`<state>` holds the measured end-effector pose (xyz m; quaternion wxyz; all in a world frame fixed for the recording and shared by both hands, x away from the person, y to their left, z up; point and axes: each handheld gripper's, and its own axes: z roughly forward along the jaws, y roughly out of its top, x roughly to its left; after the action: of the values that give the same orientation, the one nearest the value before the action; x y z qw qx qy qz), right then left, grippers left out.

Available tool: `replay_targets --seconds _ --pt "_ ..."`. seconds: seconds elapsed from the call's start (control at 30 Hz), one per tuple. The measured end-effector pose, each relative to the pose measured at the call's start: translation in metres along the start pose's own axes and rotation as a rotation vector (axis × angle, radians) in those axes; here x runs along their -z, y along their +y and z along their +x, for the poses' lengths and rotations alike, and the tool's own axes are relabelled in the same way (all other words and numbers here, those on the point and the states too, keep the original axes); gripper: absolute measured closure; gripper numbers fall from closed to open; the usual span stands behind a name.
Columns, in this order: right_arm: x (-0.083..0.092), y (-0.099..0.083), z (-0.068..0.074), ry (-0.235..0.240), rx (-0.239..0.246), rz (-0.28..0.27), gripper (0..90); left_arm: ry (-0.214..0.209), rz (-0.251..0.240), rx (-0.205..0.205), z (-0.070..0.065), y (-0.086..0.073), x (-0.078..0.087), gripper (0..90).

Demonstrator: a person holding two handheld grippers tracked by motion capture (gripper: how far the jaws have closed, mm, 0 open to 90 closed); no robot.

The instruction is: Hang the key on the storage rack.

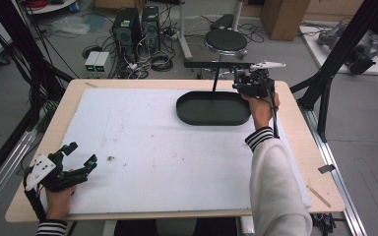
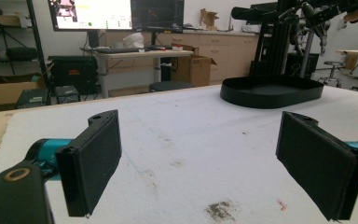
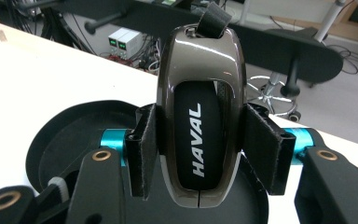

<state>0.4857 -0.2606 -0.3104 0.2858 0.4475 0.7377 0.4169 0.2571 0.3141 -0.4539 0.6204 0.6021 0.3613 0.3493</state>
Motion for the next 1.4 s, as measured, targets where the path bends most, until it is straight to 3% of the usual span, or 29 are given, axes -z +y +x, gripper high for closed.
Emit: replay_targets --seconds 0.8,1.23,1.3,1.4 --pt "-0.024 -0.026 -0.011 -0.010 -0.040 0.082 47.9 0.001 -0.001 -0.001 0.000 0.000 0.000 14.6" --pt "-0.036 -0.032 -0.012 0.017 -0.032 0.107 47.3 0.000 -0.001 0.002 0.000 0.000 0.000 14.6" --pt "-0.038 -0.033 -0.012 0.026 -0.021 0.116 43.4 0.000 -0.001 0.001 0.000 0.000 0.000 14.6" --pt "-0.040 -0.035 -0.013 0.020 -0.036 0.126 27.2 0.000 -0.001 0.001 0.000 0.000 0.000 14.6"
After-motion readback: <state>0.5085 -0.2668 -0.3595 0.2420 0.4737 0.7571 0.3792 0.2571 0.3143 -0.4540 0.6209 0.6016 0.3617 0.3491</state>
